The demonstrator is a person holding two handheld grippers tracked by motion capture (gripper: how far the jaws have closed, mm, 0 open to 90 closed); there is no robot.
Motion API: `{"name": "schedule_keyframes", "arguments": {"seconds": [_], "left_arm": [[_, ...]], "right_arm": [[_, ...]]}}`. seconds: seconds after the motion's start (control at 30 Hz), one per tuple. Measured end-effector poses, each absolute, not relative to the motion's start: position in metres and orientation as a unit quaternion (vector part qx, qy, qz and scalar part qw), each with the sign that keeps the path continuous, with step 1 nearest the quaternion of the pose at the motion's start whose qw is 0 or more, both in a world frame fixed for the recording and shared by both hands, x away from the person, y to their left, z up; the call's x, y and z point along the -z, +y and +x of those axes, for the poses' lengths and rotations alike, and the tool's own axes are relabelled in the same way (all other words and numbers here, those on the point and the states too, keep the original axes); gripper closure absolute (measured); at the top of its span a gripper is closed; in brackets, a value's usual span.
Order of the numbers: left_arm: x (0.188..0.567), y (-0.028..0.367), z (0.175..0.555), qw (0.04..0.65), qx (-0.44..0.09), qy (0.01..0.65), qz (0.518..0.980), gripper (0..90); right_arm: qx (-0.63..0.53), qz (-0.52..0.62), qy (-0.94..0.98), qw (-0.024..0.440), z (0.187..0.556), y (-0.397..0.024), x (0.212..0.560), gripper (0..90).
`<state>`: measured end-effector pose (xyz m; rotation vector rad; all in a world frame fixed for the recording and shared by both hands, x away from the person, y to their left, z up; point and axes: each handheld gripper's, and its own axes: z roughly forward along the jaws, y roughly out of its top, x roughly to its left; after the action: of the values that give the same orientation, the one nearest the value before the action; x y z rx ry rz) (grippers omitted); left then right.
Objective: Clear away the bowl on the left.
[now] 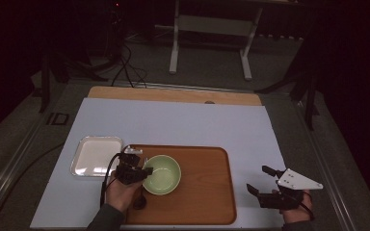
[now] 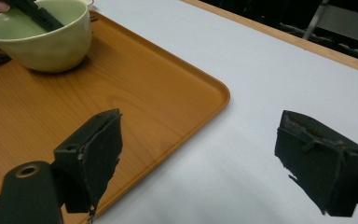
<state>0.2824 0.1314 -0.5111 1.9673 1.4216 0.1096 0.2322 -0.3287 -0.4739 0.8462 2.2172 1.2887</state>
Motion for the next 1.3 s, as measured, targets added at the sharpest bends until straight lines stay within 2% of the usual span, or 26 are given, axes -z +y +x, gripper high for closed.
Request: {"name": "schedule_keyframes", "arguments": {"seconds": [0.37,0.67,0.77,1.3], "left_arm": [[0.51,0.131,0.282,0.341,-0.05,0.547,0.763,75.1],[0.509,0.131,0.281,0.348,-0.047,0.54,0.765,60.1],[0.509,0.131,0.281,0.342,-0.055,0.542,0.766,51.6],[0.49,0.148,0.278,0.38,-0.077,0.54,0.747,44.3]], "right_arm": [[-0.466,0.305,0.801,0.219,0.232,-0.329,0.474,14.7],[-0.466,0.307,0.801,0.218,0.232,-0.329,0.474,14.7],[-0.466,0.306,0.801,0.218,0.232,-0.329,0.474,14.7],[-0.467,0.307,0.8,0.22,0.232,-0.329,0.474,14.7]]}}
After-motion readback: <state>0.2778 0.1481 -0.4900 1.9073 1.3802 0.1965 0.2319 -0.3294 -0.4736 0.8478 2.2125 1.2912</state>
